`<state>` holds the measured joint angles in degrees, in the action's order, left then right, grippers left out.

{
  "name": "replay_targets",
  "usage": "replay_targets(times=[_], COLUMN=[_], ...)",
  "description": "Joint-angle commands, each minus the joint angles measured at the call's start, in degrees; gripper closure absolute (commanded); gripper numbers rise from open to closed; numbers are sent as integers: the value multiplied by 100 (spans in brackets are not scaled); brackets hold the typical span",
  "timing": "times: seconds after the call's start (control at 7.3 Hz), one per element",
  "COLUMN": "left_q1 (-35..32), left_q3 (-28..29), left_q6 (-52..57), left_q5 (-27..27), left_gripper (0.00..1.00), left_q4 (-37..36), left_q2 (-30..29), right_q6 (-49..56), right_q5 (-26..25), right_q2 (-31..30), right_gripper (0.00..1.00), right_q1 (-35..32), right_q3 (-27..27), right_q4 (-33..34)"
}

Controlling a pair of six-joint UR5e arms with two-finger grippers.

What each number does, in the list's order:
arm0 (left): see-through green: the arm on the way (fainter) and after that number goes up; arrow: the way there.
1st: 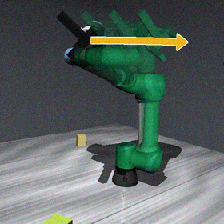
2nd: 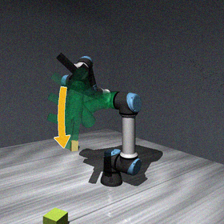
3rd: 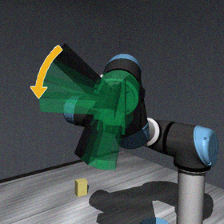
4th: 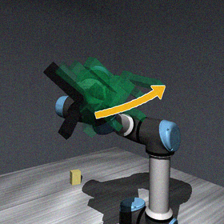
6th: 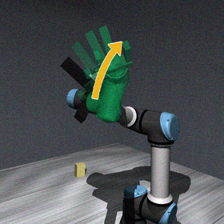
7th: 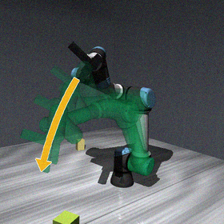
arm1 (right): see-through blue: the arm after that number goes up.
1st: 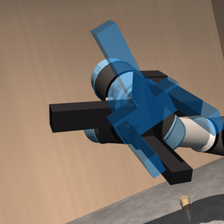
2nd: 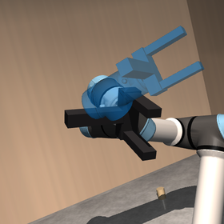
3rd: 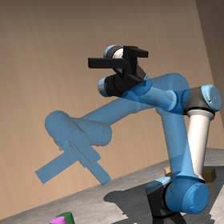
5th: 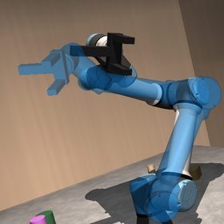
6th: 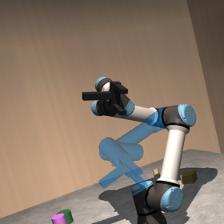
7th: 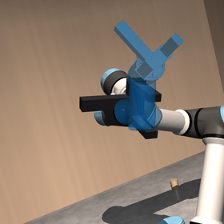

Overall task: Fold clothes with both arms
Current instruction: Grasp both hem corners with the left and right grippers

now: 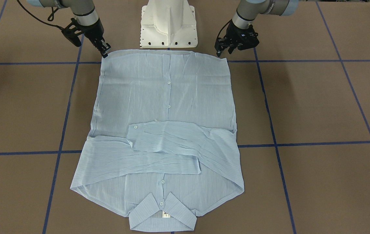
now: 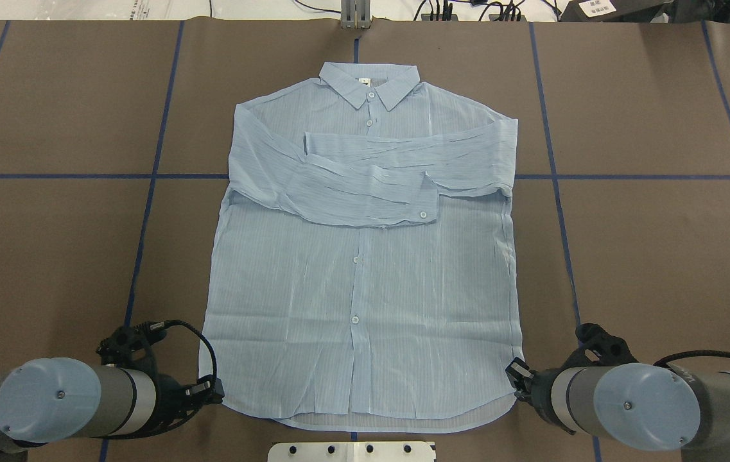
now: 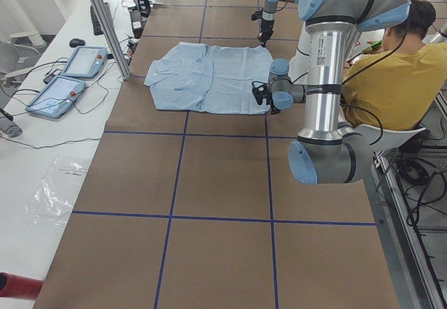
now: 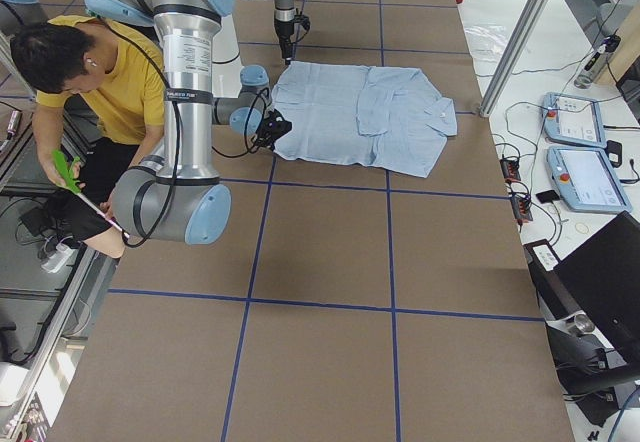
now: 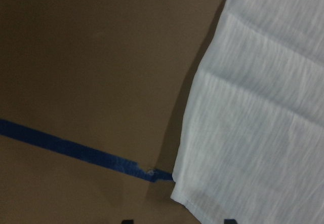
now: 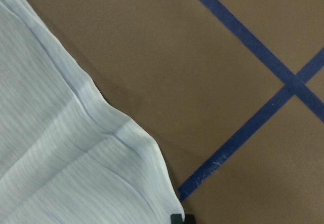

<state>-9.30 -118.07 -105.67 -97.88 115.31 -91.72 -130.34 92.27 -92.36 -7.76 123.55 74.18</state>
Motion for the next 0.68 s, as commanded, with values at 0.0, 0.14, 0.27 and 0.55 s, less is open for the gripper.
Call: replay_targets(times=[0.0,0.14,0.27,0.55], left_q1=[8,-1,-1,-1], left_q3=[21,82,144,153], left_q6=[29,73,73,73], left_q5=[137,173,173,173], left_gripper=[40,40,40,63], left_q4=[-123,-123,-123,-123], left_q2=[-4,-4,-30,-92], right_q6=[0,0,0,0], right_q5=[-7,-7,-7,-7], right_q2=[-1,-1,-1,-10], right_gripper=[100,100,100,100], right_q1=[-6,-6,-15,-33], right_q3=[2,-7,2,2], right_q4=[0,0,0,0])
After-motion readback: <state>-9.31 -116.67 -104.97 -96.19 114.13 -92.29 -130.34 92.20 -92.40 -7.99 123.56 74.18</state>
